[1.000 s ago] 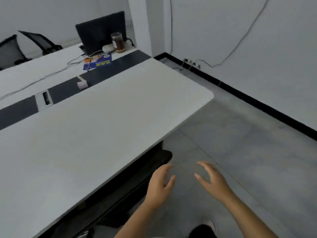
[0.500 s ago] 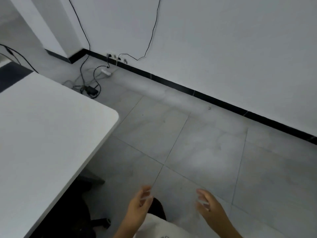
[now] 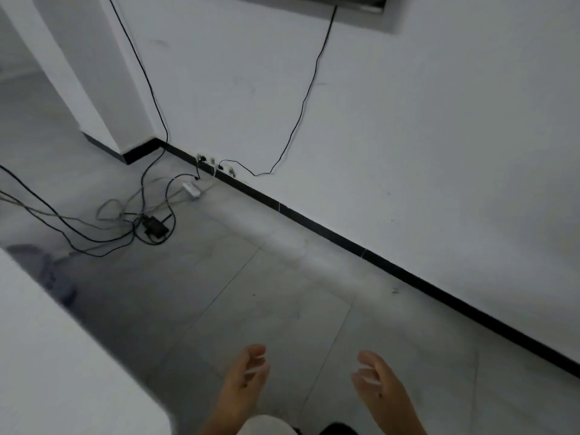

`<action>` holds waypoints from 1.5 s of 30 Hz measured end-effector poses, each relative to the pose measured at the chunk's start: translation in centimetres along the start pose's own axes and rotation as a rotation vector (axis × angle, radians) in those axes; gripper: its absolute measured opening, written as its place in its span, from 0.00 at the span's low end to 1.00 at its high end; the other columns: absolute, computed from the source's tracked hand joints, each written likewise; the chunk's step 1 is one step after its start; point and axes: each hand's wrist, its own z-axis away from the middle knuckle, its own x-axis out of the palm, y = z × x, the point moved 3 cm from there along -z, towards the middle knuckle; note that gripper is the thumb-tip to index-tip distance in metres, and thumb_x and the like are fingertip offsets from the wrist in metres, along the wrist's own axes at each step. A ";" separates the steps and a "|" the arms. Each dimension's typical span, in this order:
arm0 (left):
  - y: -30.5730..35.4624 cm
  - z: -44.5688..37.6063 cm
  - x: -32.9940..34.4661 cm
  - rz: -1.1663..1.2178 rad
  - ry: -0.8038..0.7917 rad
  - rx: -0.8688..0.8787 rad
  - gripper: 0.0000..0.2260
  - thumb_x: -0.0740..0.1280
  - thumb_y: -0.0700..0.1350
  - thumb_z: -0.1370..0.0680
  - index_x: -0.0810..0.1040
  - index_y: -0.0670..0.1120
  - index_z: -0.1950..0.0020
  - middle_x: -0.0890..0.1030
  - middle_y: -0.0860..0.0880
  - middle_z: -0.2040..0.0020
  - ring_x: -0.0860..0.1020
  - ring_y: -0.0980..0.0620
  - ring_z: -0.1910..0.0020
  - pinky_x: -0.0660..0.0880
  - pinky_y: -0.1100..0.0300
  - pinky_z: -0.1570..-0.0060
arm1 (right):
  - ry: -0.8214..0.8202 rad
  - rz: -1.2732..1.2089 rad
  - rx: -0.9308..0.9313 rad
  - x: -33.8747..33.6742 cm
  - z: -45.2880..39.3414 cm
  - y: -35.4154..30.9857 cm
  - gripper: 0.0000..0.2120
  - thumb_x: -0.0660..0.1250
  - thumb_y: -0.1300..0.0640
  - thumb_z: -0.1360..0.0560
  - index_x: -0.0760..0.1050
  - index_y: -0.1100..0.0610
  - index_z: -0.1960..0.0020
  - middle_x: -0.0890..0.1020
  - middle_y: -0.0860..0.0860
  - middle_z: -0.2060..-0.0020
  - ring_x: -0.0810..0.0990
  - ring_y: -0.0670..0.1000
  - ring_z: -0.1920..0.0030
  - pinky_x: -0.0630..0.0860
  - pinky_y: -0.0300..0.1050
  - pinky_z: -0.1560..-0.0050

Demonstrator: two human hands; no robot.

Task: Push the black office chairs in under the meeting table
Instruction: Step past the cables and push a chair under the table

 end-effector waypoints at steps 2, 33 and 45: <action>0.7 -3.6 -0.1 0.037 0.036 -0.032 0.06 0.64 0.42 0.30 0.72 0.52 0.56 0.76 0.52 0.53 0.77 0.69 0.60 0.71 0.78 0.62 | 0.008 0.014 0.042 -0.2 -3.3 -1.6 0.30 0.76 0.41 0.44 0.69 0.49 0.49 0.79 0.49 0.48 0.74 0.28 0.58 0.70 0.22 0.60; 14.5 -56.4 -35.1 0.241 0.906 -0.257 0.10 0.68 0.35 0.28 0.74 0.50 0.55 0.76 0.40 0.52 0.77 0.60 0.59 0.71 0.75 0.62 | -0.779 0.419 -0.328 33.4 -67.3 -46.9 0.23 0.72 0.56 0.33 0.67 0.47 0.42 0.76 0.52 0.44 0.74 0.41 0.50 0.69 0.29 0.54; 17.3 -78.8 -55.3 0.315 0.908 -0.350 0.07 0.62 0.36 0.24 0.73 0.42 0.46 0.76 0.42 0.48 0.73 0.49 0.48 0.69 0.72 0.61 | -0.828 0.440 -0.305 53.7 -87.5 -62.1 0.41 0.76 0.36 0.50 0.68 0.47 0.42 0.76 0.45 0.50 0.77 0.41 0.52 0.70 0.24 0.51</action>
